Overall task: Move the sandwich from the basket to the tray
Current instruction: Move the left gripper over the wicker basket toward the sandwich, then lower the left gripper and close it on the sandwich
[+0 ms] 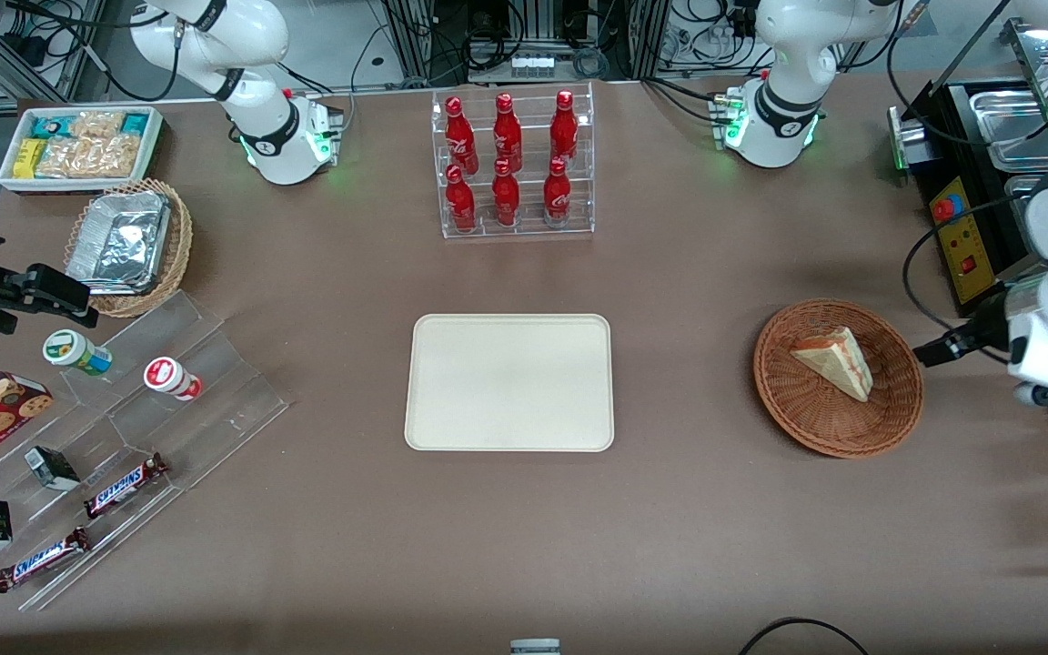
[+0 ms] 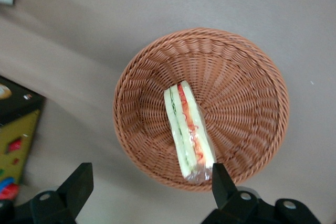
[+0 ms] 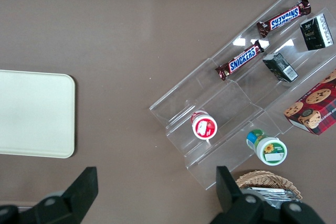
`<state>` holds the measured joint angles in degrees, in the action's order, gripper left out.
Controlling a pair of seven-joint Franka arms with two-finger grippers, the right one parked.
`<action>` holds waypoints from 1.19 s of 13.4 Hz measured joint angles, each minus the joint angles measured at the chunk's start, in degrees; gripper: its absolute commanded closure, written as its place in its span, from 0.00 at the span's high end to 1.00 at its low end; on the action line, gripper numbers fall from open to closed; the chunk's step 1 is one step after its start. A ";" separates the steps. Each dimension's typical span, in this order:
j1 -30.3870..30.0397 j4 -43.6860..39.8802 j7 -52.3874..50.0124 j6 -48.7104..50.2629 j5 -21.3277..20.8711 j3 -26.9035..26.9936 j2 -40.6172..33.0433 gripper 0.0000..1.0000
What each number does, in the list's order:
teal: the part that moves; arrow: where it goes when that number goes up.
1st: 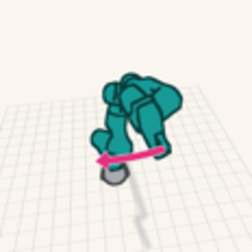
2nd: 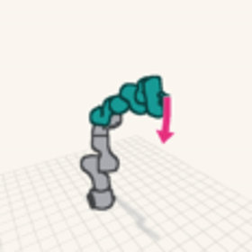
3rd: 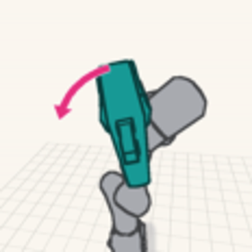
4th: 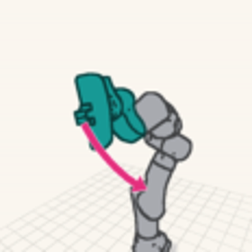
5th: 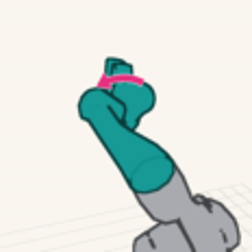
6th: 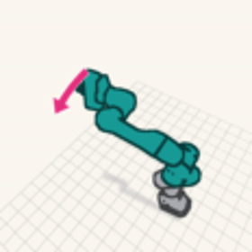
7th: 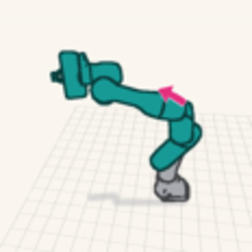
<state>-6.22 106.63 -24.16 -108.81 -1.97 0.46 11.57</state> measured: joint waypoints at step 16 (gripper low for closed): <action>-0.16 18.95 -20.18 -27.34 4.93 -0.52 3.11 1.00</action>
<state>-6.38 125.58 -44.34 -136.14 2.97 -0.06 14.68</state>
